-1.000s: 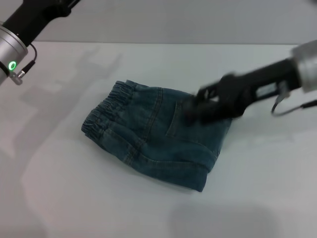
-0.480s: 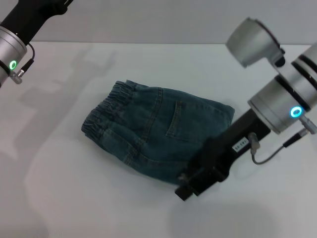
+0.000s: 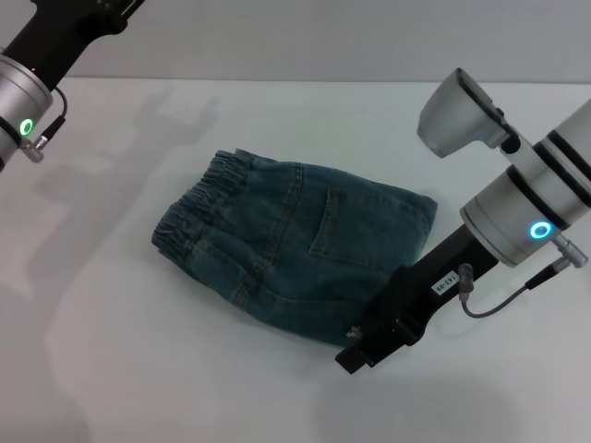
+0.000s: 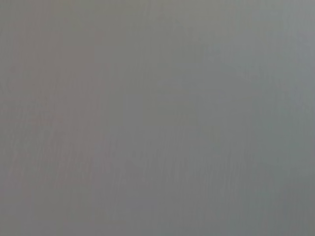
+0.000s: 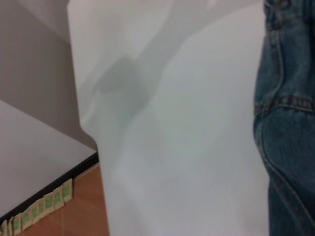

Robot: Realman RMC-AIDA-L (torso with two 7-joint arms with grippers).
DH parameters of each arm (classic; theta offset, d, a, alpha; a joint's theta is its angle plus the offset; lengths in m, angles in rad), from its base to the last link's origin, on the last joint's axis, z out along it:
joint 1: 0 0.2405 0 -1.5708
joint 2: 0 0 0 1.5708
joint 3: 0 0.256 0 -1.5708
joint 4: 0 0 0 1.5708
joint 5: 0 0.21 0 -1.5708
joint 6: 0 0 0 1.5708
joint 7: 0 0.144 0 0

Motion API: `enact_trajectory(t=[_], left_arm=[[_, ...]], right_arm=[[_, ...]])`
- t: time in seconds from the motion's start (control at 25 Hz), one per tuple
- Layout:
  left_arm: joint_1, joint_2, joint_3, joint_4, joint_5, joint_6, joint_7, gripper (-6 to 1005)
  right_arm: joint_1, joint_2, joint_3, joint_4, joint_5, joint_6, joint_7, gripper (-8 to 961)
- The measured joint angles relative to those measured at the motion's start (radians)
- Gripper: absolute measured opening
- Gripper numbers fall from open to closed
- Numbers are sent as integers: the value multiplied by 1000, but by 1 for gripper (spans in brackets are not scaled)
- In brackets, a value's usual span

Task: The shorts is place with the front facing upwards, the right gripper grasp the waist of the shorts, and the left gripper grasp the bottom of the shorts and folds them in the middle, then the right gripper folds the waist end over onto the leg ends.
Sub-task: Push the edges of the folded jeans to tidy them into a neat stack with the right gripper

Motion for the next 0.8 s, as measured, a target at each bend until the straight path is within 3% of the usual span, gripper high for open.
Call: enact_trajectory(t=[0.4,0.8], left_arm=[[-5,1,1,-5,0,-5,0,785],[-10,2,-1,-13,0,-16,0,784]], right_arm=[[-9,-2,5,14,-39,45,5,492],[-16,-28,12,5,-44,84,23,491]])
